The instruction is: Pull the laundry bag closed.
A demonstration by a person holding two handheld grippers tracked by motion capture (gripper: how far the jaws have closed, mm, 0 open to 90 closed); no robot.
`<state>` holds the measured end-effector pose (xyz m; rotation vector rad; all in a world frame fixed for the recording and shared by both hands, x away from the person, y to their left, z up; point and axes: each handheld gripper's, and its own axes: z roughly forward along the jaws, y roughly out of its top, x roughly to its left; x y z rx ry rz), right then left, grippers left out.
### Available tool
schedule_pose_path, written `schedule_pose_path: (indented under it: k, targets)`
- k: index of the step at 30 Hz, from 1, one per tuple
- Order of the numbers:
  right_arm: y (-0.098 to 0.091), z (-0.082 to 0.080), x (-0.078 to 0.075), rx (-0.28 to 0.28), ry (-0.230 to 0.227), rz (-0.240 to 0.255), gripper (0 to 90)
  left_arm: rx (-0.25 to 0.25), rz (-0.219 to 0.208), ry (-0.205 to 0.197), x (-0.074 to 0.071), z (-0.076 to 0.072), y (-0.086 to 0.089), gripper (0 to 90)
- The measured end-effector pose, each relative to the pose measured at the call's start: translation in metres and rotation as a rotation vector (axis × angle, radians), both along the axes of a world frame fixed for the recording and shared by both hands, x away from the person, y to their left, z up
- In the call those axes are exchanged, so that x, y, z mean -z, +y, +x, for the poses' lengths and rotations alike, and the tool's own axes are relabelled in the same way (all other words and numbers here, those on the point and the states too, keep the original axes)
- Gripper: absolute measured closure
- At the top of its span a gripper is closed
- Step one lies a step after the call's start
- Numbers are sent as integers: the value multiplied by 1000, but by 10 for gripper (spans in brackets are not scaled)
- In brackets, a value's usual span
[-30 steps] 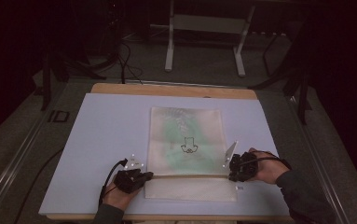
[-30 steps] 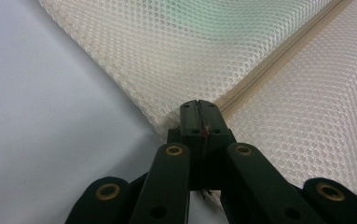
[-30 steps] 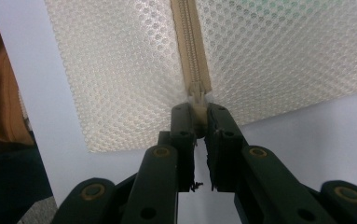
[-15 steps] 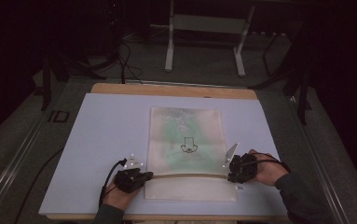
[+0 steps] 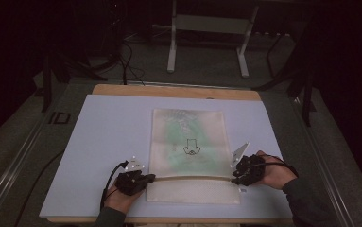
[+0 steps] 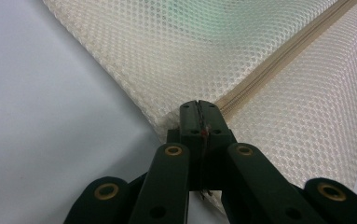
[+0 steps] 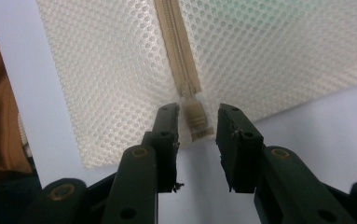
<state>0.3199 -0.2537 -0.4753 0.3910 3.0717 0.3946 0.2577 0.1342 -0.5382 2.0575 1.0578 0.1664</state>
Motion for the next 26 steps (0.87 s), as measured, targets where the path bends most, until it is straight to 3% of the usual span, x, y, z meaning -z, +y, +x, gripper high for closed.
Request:
schedule_pose_path:
  k: [13,18,22,26]
  targets:
    - [-22,0,-6,63,-19,27,682,-1,-3,1,-1,0,0,873]
    - [-33,0,-7,96,-27,60,682,3,-4,4,-2,0,0,872]
    - [-42,0,-8,148,-82,83,693,4,5,-6,-4,0,1,868]
    - [-49,-1,-6,203,-126,133,690,-26,9,-23,-7,0,5,842]
